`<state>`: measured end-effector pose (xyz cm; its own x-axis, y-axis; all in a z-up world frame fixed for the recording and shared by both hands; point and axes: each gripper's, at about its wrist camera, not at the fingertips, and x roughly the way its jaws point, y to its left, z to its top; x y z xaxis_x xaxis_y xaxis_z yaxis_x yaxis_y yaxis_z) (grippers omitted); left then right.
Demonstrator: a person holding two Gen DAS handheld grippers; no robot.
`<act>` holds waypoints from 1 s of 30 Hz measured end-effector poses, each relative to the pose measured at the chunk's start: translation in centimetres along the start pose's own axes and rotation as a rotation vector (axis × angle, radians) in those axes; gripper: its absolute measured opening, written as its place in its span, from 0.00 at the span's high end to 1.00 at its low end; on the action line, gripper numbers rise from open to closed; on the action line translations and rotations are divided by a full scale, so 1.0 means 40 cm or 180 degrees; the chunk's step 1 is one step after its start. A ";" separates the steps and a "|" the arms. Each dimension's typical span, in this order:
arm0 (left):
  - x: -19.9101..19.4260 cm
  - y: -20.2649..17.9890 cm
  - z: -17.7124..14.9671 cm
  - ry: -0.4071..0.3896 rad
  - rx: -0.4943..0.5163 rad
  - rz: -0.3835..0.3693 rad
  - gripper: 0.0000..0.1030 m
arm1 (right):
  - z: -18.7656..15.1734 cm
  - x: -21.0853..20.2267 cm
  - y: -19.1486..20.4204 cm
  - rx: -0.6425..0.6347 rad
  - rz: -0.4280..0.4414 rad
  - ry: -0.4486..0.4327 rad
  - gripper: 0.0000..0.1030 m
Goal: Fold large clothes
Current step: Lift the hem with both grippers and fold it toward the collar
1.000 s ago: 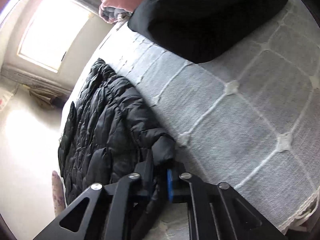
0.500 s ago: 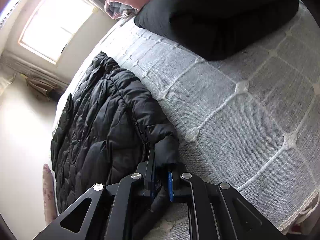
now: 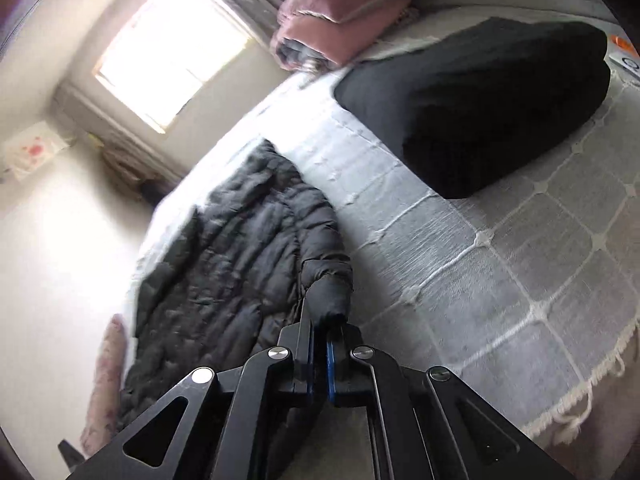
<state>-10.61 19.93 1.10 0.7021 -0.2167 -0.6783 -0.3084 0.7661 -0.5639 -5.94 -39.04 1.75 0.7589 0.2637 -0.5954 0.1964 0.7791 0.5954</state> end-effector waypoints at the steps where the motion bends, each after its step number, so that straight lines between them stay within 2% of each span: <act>1: -0.035 -0.010 -0.015 -0.0061 0.0058 -0.0026 0.92 | -0.016 -0.039 0.001 -0.0045 0.0139 -0.0051 0.97; 4: -0.155 -0.025 -0.069 -0.0226 0.0241 -0.0100 0.92 | -0.078 -0.155 -0.014 -0.0157 0.0486 -0.0213 0.97; 6: -0.234 -0.018 -0.095 -0.0293 0.0312 -0.0189 0.92 | -0.125 -0.213 -0.042 -0.0076 0.0742 -0.0230 0.97; 9: -0.333 -0.007 -0.122 -0.0354 0.0422 -0.0367 0.92 | -0.161 -0.298 -0.061 -0.0099 0.0929 -0.0305 0.97; 14: -0.451 -0.047 -0.096 -0.0565 0.0669 -0.0592 0.92 | -0.117 -0.450 -0.004 -0.0251 0.1386 -0.0672 0.97; 18: -0.481 -0.081 -0.004 -0.0797 0.0661 -0.0601 0.92 | -0.044 -0.461 0.090 -0.0431 0.1609 -0.0827 0.97; 21: -0.425 -0.106 0.103 -0.0776 0.0574 -0.0527 0.92 | 0.054 -0.377 0.160 -0.0433 0.1675 -0.0808 0.97; 23: -0.316 -0.131 0.214 -0.0582 0.0470 -0.0411 0.90 | 0.133 -0.251 0.199 -0.0167 0.1858 -0.0557 0.97; 24: -0.263 -0.143 0.263 -0.0465 0.0489 -0.0407 0.87 | 0.180 -0.180 0.219 -0.0063 0.1837 -0.0443 0.93; 25: -0.202 -0.163 0.314 -0.0351 0.0600 -0.0375 0.85 | 0.223 -0.108 0.238 0.0020 0.1658 -0.0379 0.92; 26: -0.153 -0.178 0.349 -0.0295 0.0687 -0.0309 0.78 | 0.254 -0.051 0.251 0.0066 0.1452 -0.0358 0.90; 27: -0.087 -0.191 0.396 -0.0244 0.0744 -0.0186 0.68 | 0.292 0.034 0.259 0.0148 0.1205 -0.0317 0.79; 28: -0.047 -0.196 0.422 -0.0198 0.0767 -0.0108 0.64 | 0.321 0.105 0.256 0.0243 0.0992 -0.0254 0.68; 29: 0.020 -0.193 0.458 -0.0105 0.0755 0.0054 0.57 | 0.344 0.185 0.250 0.0366 0.0633 -0.0135 0.60; 30: 0.045 -0.188 0.466 -0.0075 0.0745 0.0158 0.55 | 0.349 0.229 0.241 0.0437 0.0473 -0.0061 0.42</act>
<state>4.94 25.07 12.92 0.7054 -0.1631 -0.6898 -0.1876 0.8955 -0.4036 11.56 -37.08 9.57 0.7973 0.3581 -0.4859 0.1631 0.6473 0.7446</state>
